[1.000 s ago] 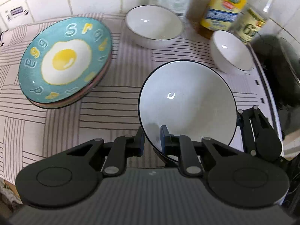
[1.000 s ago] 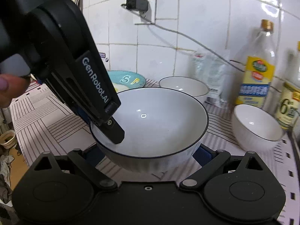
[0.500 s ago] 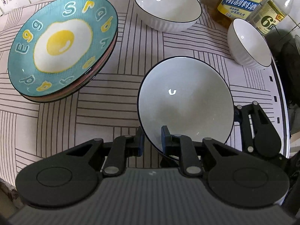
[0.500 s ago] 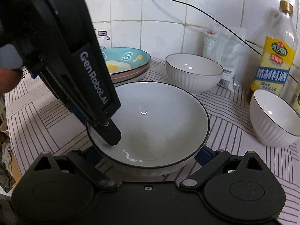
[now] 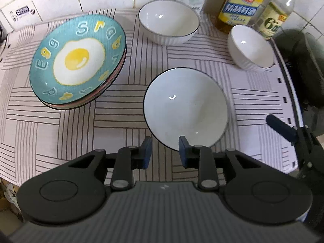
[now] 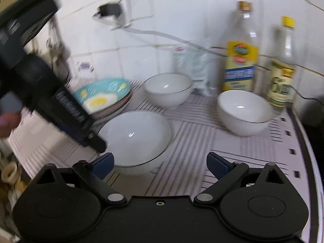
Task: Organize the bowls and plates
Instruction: 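Lift the white bowl with both grippers and set it down beside the plate stack, then move both grippers to the white bowl by the bottles and pinch its rim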
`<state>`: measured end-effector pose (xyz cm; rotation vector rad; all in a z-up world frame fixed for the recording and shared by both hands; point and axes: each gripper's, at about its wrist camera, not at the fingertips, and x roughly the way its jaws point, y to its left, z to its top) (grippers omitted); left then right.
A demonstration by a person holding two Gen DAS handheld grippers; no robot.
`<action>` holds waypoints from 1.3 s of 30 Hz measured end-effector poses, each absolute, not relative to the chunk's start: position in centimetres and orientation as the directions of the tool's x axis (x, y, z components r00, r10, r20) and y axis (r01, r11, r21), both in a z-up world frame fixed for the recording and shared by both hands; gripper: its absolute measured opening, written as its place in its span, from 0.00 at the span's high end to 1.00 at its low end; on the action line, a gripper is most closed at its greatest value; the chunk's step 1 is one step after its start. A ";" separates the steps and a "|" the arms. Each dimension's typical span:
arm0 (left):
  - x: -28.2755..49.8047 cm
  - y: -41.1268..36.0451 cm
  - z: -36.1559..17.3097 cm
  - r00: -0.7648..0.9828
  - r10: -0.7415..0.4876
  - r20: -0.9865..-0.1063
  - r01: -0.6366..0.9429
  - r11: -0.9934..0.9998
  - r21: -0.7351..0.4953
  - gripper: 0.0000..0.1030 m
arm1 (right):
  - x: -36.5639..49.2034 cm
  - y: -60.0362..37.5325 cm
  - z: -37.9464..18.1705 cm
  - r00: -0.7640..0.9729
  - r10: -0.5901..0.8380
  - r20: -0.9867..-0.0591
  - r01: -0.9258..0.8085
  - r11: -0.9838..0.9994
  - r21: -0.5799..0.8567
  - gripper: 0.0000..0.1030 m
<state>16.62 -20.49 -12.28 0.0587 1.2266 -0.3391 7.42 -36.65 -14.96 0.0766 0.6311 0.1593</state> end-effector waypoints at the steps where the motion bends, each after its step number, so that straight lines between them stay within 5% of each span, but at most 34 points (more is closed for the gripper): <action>1: 16.3 -20.7 -11.8 0.302 -0.219 -0.928 0.293 0.947 -0.129 0.70 | 7.1 -37.3 -14.5 0.802 0.172 -0.572 -0.108 0.984 0.145 0.04; 21: 15.9 -25.5 -6.9 0.334 -0.316 -0.888 0.464 0.875 -0.137 0.52 | 6.2 -44.4 -10.2 0.842 0.104 -0.529 0.107 0.930 0.353 0.24; 39: 26.7 -33.4 -11.4 0.347 -0.361 -0.866 0.515 0.845 -0.146 0.49 | 16.3 -50.2 -17.3 0.748 -0.034 -0.663 0.443 0.770 0.460 0.44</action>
